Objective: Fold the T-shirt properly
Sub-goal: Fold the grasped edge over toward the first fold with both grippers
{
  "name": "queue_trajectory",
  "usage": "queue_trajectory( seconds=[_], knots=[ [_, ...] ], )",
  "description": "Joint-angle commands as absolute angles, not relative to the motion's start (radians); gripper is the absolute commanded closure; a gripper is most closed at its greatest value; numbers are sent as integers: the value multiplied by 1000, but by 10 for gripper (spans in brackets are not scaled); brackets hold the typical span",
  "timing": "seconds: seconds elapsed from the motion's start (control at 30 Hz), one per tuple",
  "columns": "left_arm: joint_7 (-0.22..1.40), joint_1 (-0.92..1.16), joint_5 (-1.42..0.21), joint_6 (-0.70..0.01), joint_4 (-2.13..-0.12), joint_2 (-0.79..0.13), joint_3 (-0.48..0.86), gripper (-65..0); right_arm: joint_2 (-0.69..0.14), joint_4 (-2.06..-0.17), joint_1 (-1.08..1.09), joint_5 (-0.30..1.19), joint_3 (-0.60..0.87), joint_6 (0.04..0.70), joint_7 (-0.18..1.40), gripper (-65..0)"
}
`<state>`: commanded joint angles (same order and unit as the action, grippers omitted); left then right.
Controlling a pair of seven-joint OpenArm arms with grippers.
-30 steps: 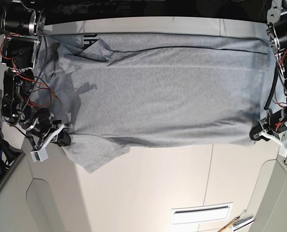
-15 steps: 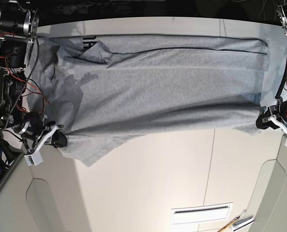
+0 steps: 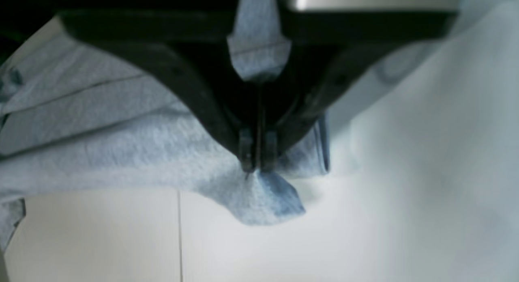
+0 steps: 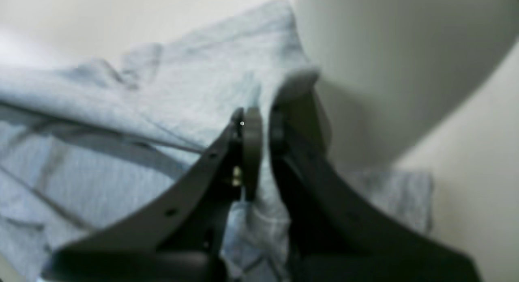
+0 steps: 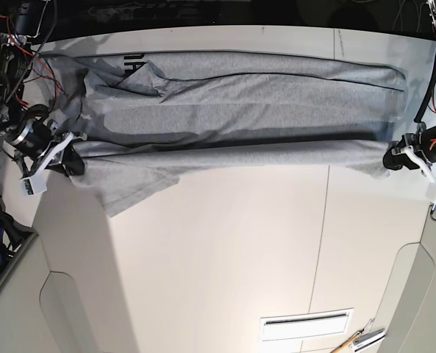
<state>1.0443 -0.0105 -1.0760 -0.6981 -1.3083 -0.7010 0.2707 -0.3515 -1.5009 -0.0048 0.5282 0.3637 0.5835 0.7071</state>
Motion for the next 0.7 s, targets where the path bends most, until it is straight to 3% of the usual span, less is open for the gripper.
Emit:
queue_trajectory(
  seconds=[0.43, 0.47, 0.57, 0.6, 0.7],
  knots=[
    [1062, 70, -1089, -698, -1308, -696, 271, 0, -345, -1483, -161, 520, 365, 573, 632, 0],
    [1062, 70, -1091, -698, -1309, -696, 271, 0, -346, -1475, -161, 520, 365, 572, 631, -20],
    [1062, 70, -1102, -698, -1309, -695, 271, 0, -346, -1469, -161, 521, 365, 572, 633, -263],
    [1062, 70, -1105, -698, -1308, -696, 271, 0, -347, -1470, -159, 525, 366, 572, 633, -296],
    [1062, 70, -1106, -698, -1308, -696, 271, 0, -346, -1495, -158, 580, 385, 572, 633, -297]
  ],
)
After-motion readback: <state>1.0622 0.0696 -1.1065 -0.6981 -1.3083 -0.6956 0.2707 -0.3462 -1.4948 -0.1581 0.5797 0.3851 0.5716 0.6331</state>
